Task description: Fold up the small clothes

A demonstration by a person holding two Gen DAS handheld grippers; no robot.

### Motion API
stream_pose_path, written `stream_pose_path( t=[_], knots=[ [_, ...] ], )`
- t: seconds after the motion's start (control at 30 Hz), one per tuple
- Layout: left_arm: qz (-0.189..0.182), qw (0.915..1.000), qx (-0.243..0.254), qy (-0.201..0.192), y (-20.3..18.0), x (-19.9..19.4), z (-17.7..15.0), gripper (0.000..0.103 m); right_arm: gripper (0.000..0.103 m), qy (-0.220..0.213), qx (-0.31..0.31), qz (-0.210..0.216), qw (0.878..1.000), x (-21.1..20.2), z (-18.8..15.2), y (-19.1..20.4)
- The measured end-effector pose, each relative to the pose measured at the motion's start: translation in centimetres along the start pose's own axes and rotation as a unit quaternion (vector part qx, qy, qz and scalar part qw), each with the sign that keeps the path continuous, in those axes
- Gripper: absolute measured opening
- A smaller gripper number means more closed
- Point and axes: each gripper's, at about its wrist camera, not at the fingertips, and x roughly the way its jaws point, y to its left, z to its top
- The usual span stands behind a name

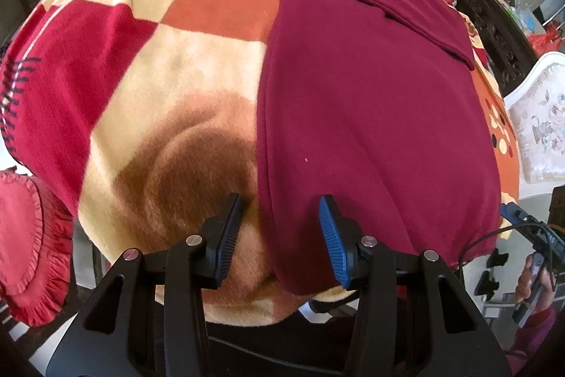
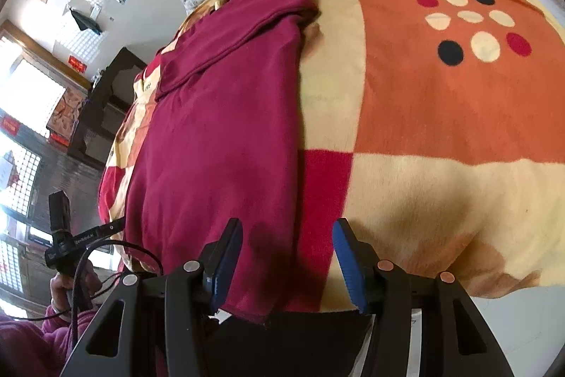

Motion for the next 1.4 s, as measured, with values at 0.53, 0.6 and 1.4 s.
stream_pose_path(
  t=[0.53,0.6,1.4],
  knots=[
    [-0.027,0.9987,-0.031,0.03,0.9,0.6,-0.7,0.045,0.051,0.011,0.005,0.027,1.0,0.0,-1.3,-0.9],
    [-0.024,0.9989,-0.027,0.031,0.6,0.7,-0.7,0.046,0.051,0.019,0.007,0.034,0.999,0.2,-1.6,-1.0],
    [-0.057,0.9967,-0.033,0.048,0.4,1.0,-0.1,0.05,0.053,0.041,0.009,0.117,0.992,2.6,-2.1,0.1]
  ],
)
